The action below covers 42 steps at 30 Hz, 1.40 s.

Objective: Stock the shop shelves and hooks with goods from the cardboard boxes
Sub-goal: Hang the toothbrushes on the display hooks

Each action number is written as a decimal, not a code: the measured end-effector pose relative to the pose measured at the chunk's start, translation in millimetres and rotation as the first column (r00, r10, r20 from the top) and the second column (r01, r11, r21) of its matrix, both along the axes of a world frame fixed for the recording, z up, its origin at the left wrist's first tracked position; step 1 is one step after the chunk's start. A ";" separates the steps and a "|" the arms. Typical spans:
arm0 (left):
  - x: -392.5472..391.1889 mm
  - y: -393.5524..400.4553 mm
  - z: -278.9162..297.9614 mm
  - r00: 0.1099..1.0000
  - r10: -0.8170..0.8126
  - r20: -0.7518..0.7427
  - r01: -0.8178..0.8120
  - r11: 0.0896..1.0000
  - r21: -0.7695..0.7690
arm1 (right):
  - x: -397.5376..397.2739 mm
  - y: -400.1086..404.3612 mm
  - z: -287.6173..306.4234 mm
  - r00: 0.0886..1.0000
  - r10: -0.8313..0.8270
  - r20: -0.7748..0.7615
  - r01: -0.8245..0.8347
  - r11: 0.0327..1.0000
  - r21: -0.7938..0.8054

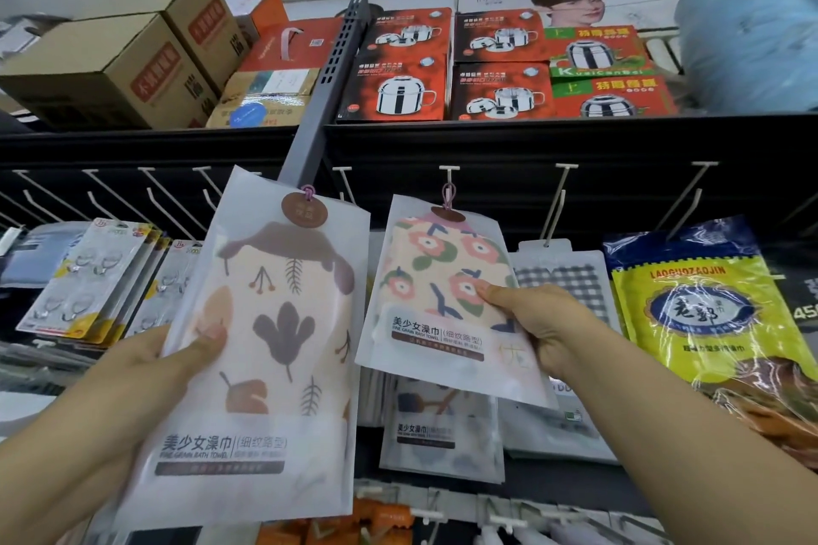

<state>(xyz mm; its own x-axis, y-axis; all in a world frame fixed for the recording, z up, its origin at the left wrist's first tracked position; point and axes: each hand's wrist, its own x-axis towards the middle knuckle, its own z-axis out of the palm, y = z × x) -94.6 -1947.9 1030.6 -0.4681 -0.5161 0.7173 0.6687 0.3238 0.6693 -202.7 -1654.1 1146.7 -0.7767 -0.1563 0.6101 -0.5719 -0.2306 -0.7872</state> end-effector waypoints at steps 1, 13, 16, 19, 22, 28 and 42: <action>0.6 0.8 0.6 1.000 -0.007 -0.007 0.007 1.000 0.003 | -0.1 0.9 0.5 1.000 -0.001 0.005 0.001 1.000 0.006; 2.9 29.1 10.5 0.994 -0.075 -0.079 0.084 0.989 0.118 | -43.9 3.3 -28.5 0.966 -0.244 -0.081 0.256 0.945 0.203; -0.8 29.3 10.0 0.994 -0.080 -0.068 0.089 0.987 0.135 | -65.3 -3.3 -39.9 0.937 -0.319 -0.145 0.344 0.913 0.218; -3.7 31.1 10.2 0.993 -0.093 -0.067 0.102 0.986 0.136 | -82.8 -16.0 -41.1 0.901 -0.396 -0.176 0.432 0.858 0.277; -6.6 34.2 12.0 0.993 -0.098 -0.070 0.106 0.986 0.126 | -97.9 -26.2 -35.5 0.849 -0.482 -0.218 0.529 0.761 0.376; -2.9 36.4 15.6 0.988 -0.132 -0.076 0.143 0.975 0.168 | -112.2 -40.5 -32.3 0.792 -0.572 -0.212 0.583 0.607 0.540; -19.0 86.6 16.3 0.937 -0.351 0.002 0.345 0.922 0.174 | -0.7 -25.6 -84.5 0.970 0.008 -0.244 0.066 0.953 0.295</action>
